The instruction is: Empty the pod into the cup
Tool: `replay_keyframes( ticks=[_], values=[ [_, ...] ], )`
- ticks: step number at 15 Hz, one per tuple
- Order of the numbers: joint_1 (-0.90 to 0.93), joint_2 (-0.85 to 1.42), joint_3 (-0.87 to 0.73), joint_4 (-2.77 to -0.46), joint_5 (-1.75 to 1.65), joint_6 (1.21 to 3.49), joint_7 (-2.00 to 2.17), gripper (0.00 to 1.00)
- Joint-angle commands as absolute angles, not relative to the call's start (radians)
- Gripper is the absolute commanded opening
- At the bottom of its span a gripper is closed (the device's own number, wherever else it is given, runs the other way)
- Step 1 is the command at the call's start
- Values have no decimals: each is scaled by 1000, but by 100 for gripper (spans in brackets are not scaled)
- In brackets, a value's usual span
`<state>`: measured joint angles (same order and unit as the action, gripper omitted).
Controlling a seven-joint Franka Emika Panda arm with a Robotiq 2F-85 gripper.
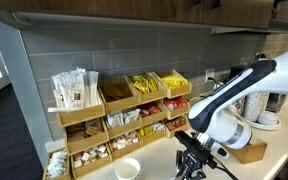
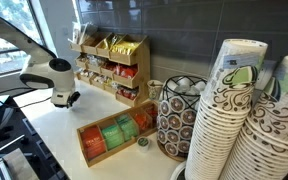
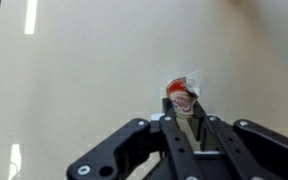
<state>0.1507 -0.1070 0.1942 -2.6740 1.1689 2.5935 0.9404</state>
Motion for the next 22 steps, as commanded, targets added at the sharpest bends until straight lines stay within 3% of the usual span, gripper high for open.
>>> replay_keyframes(
  ticks=[1,22],
  values=[
    [159,-107,195,-2663,1192,2602,914,21],
    [174,-106,232,-2419,862,2555,1036,16]
  ],
)
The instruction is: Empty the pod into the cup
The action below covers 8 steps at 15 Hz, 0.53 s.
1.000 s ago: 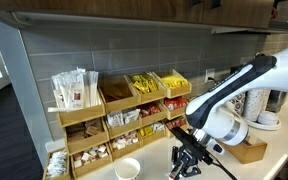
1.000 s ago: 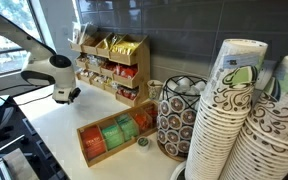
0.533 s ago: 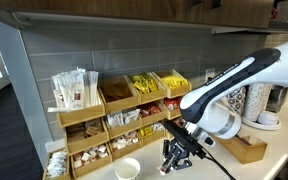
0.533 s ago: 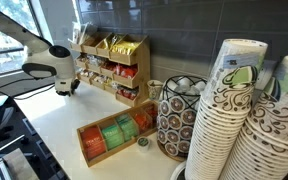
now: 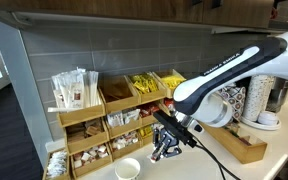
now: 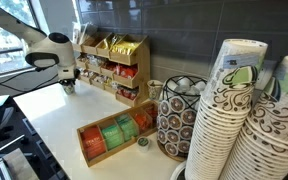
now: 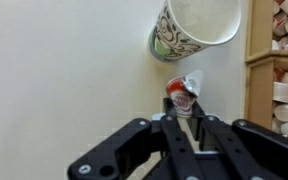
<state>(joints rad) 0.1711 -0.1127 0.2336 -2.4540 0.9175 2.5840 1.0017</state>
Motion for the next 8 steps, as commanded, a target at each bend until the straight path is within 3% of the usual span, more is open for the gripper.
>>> replay_keyframes(
  ticks=[1,2,8],
  values=[
    [176,-105,231,-2407,861,2556,1033,15],
    [178,-112,228,-2430,889,2581,1011,18],
    [179,-110,228,-2413,880,2578,1012,18]
  ],
)
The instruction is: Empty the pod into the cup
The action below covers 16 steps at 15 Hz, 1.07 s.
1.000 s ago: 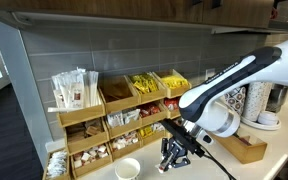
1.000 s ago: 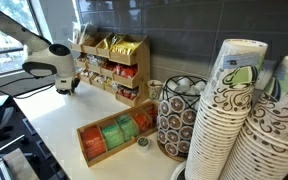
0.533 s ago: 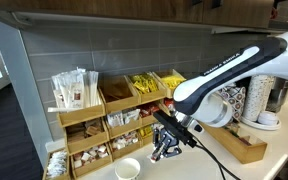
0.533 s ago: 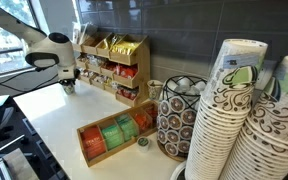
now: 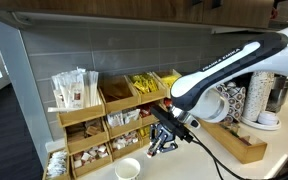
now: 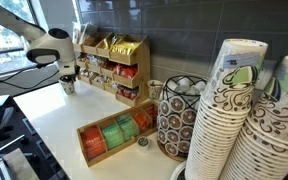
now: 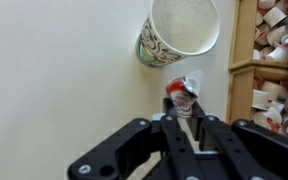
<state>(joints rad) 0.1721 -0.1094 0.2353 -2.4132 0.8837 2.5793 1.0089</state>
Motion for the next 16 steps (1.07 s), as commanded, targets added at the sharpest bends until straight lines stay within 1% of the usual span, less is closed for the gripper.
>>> replay_keyframes(
  ticks=[1,6,7,12,16],
  values=[
    [179,-110,228,-2413,880,2578,1012,18],
    [179,-110,228,-2413,879,2577,1012,18],
    [179,-110,228,-2413,879,2577,1012,5],
    [188,-106,253,-2372,756,2538,1088,5],
    [198,-97,280,-2315,575,2482,1249,5]
  ],
)
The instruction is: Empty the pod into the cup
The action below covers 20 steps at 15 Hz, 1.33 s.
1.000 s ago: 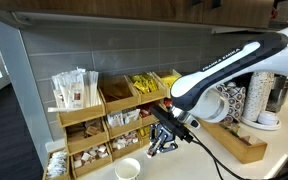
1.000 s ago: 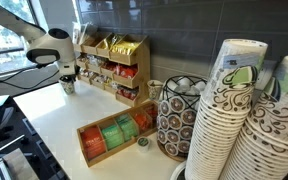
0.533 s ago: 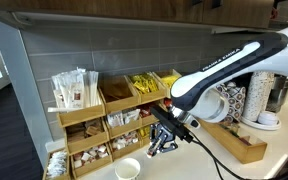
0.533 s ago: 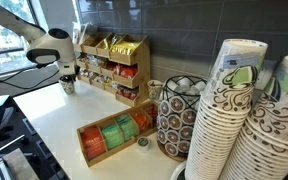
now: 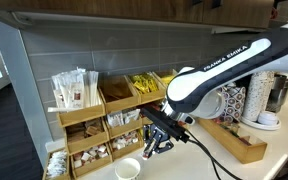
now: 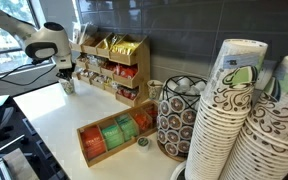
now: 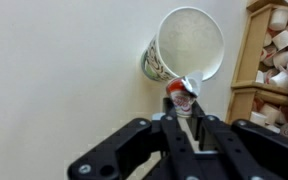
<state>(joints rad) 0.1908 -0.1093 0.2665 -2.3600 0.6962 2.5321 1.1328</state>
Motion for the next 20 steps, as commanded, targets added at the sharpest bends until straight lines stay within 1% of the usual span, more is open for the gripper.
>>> replay_keyframes(
  ticks=[1,6,20],
  values=[
    [202,-93,285,-2297,530,2467,1286,5],
    [213,-56,309,-2190,272,2350,1481,5],
    [335,151,307,-1919,-133,2145,1644,5]
  ],
)
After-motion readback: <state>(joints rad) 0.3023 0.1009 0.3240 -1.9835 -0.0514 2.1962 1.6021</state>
